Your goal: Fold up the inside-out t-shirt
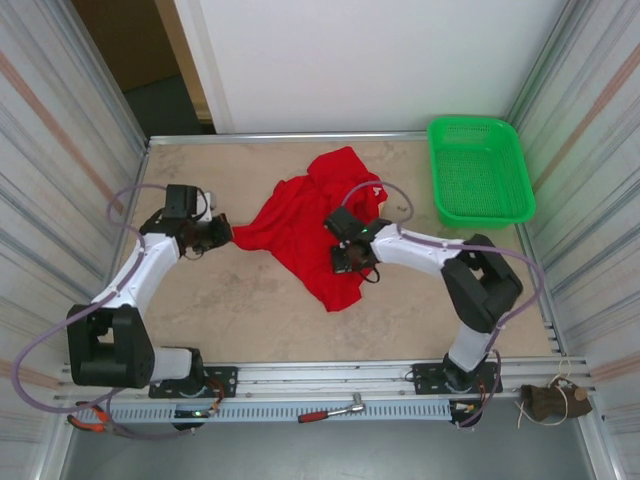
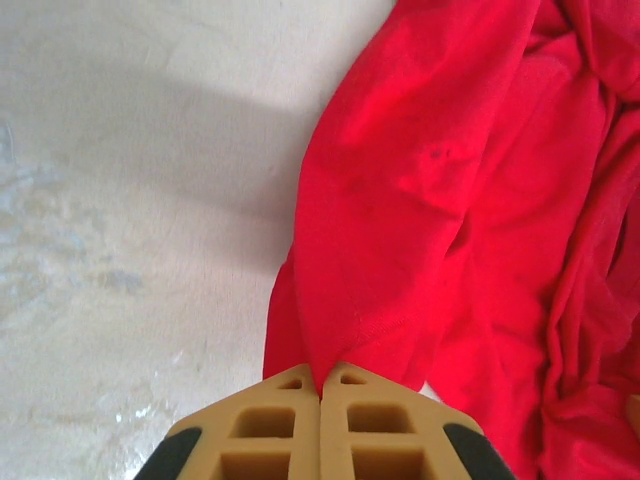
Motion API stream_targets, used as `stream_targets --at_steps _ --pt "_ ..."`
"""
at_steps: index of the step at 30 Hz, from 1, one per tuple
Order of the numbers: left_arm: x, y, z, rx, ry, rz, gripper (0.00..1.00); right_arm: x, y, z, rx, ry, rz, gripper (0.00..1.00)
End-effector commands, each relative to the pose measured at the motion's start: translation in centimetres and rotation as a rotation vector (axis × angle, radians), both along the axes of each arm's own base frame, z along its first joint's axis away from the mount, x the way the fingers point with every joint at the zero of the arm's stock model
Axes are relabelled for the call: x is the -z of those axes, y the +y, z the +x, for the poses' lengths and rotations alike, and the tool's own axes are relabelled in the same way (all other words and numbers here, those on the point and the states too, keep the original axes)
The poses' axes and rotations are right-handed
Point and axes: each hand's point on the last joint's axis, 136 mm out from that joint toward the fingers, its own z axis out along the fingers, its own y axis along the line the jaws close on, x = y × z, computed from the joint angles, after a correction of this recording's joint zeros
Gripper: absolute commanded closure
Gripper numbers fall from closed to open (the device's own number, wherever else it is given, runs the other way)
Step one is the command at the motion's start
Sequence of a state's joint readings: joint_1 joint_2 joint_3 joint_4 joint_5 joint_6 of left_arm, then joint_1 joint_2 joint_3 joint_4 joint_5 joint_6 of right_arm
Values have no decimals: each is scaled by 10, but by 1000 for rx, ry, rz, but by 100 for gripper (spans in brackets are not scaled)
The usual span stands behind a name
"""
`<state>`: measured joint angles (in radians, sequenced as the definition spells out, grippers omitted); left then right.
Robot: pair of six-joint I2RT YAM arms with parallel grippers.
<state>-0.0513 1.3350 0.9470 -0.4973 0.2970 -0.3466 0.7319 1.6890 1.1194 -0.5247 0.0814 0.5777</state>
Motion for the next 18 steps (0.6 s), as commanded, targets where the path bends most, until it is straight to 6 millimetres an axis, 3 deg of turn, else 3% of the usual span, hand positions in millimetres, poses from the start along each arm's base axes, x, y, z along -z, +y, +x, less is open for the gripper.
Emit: stream_targets --at_steps 1,4,6,9,12,18 --pt "-30 2 24 -13 -81 -43 100 -84 -52 26 122 -182 96 100" --pt "-44 5 32 -16 -111 -56 100 -148 -107 34 254 -319 172 100" --pt "-52 2 34 -11 -124 -73 100 -178 -138 30 324 -387 182 100" --pt "-58 -5 31 1 -131 -127 100 -198 -167 12 388 -434 184 100" --pt "-56 -12 21 5 -126 -185 100 -187 -184 -16 449 -425 176 100" --pt "-29 -10 -15 -27 -75 -189 100 -103 -228 -87 692 -303 104 100"
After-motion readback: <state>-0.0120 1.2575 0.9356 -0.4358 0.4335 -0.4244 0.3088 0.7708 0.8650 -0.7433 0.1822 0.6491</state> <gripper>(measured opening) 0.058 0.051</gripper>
